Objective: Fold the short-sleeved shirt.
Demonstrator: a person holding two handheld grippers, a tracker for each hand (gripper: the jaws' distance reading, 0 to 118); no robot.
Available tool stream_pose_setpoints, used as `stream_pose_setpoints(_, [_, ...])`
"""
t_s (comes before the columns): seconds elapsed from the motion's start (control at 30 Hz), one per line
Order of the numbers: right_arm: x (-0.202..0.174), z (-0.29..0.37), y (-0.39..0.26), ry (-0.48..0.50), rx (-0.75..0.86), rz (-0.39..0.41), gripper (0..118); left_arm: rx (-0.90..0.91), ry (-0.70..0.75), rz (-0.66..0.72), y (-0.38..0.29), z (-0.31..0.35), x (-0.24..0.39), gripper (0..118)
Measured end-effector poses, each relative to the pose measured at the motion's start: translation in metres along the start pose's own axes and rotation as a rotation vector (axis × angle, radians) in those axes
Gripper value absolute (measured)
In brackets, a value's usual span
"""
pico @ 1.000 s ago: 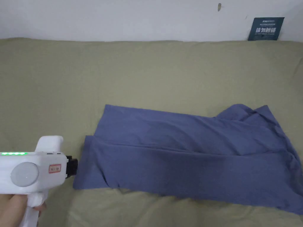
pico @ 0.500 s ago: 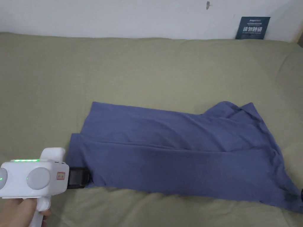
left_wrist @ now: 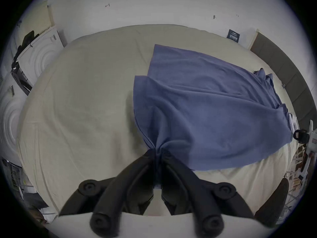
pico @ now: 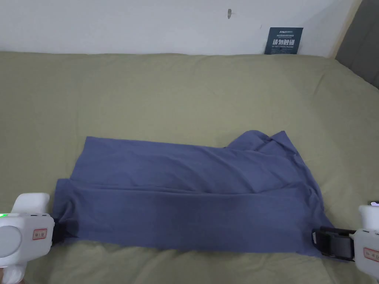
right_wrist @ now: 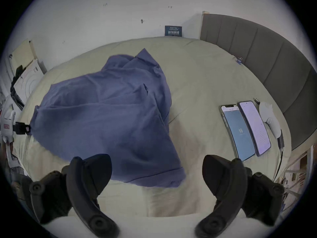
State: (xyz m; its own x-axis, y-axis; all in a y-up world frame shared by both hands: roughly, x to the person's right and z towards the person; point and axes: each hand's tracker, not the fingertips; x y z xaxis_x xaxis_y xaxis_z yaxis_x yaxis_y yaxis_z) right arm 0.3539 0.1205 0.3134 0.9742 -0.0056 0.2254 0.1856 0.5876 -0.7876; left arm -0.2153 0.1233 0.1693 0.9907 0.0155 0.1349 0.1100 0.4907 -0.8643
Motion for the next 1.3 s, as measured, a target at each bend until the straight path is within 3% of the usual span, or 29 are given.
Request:
stream_pose_setpoints(0.07, [-0.002,-0.01,-0.003,-0.013,-0.012,-0.001,100,-0.002,-0.001,0.005,-0.001,-0.002,0.0,7])
stream_pose_setpoints(0.1, [-0.002,-0.015,-0.004,-0.019,-0.025,-0.008,79,-0.003,-0.002,0.012,-0.001,-0.003,-0.001,7])
stream_pose_setpoints(0.13, [0.0,-0.017,-0.003,-0.01,-0.045,-0.019,31,-0.001,-0.002,0.016,-0.003,-0.003,-0.002,7])
stream_pose_setpoints(0.17, [0.002,-0.018,-0.003,0.002,-0.06,-0.025,3,-0.003,-0.003,0.016,-0.003,-0.003,-0.002,7])
stream_pose_setpoints(0.57, [-0.004,0.031,-0.017,0.034,0.007,-0.021,3,0.052,0.011,0.008,-0.024,0.046,-0.013,7])
stream_pose_setpoints(1.1, [-0.013,0.098,-0.119,0.088,-0.034,0.035,3,0.015,0.033,0.094,-0.16,0.114,-0.039,7])
stream_pose_setpoints(1.3, [-0.011,0.096,-0.122,0.098,-0.028,-0.017,3,0.031,0.017,0.119,-0.157,0.114,-0.041,7])
